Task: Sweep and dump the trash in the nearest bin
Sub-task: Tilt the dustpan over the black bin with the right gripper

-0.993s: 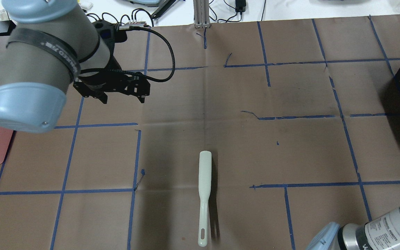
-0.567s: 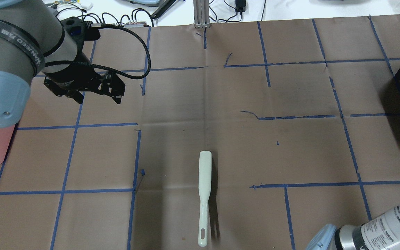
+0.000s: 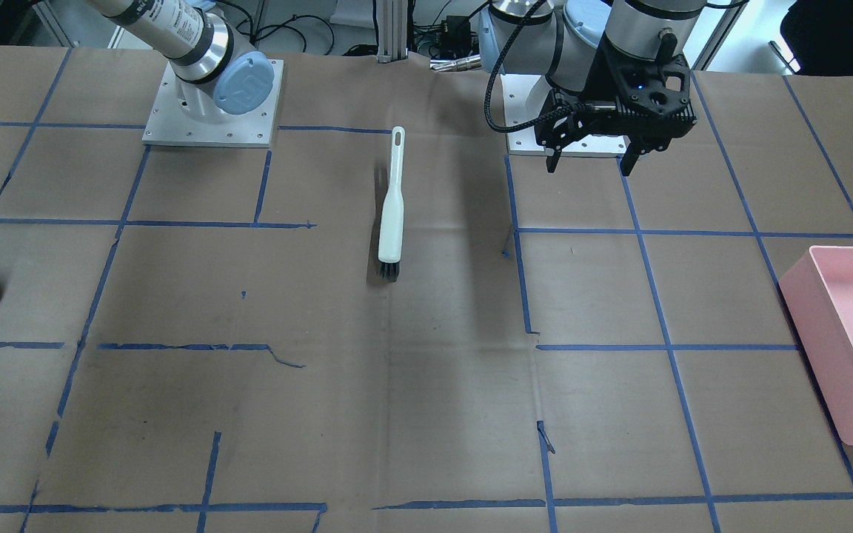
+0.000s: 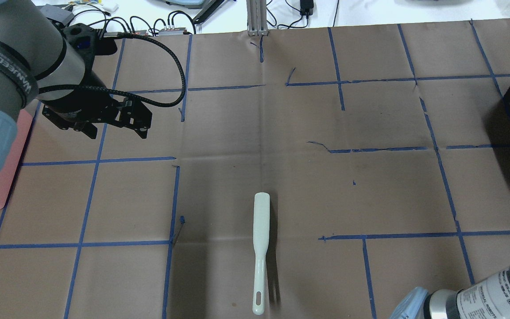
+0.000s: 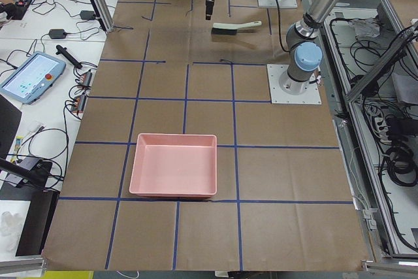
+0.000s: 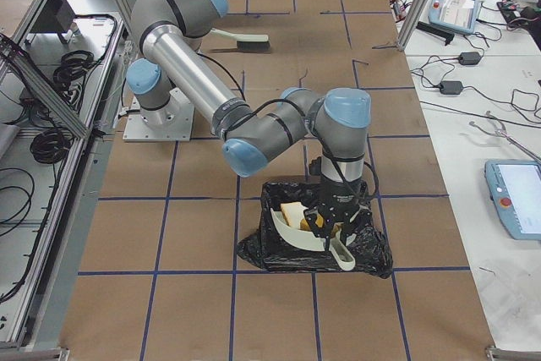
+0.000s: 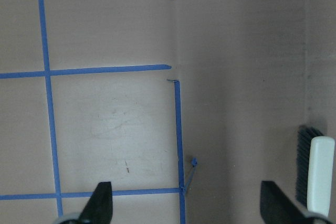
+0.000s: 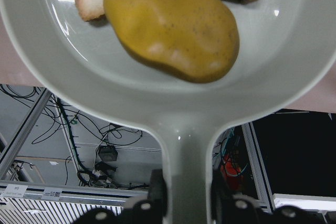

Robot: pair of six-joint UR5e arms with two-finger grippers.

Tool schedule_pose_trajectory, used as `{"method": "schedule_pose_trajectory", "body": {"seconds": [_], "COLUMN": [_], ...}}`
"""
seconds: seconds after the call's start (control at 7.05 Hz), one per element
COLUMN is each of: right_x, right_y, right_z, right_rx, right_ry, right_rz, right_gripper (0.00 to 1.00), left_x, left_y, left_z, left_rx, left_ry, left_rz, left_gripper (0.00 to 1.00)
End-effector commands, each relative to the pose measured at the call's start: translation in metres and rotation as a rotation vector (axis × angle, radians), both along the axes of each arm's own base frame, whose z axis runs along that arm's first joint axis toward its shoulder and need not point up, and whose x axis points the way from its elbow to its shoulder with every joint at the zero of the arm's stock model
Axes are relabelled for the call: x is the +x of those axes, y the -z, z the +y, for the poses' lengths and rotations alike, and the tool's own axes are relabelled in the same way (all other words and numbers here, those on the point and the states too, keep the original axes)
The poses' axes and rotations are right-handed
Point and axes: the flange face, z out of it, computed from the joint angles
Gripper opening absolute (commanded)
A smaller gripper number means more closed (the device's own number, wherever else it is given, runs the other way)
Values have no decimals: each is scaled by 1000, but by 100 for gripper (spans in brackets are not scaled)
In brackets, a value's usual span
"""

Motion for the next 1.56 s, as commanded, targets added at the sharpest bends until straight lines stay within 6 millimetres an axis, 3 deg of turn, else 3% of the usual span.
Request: {"method": "schedule_pose_trajectory", "body": {"seconds": [0.0, 0.71, 0.99, 1.42], "right_x": [21, 30, 35, 52], "right_y": [3, 24, 24, -11], "right_z": [19, 29, 35, 48], "right_rx": [-49, -70, -87, -80], "right_ry": [-6, -86, -124, -131], "right_rz": [84, 249, 346, 332], "right_gripper": [2, 2, 1, 0], "left_x": [0, 0, 0, 0], "left_y": [-2, 8, 4, 0], "left_z": [4, 4, 5, 2], "left_rx": [-5, 15, 5, -3], "left_ry": [-4, -3, -3, -5], "left_rz": [-1, 2, 2, 2], "left_gripper": [99, 99, 99, 99]}}
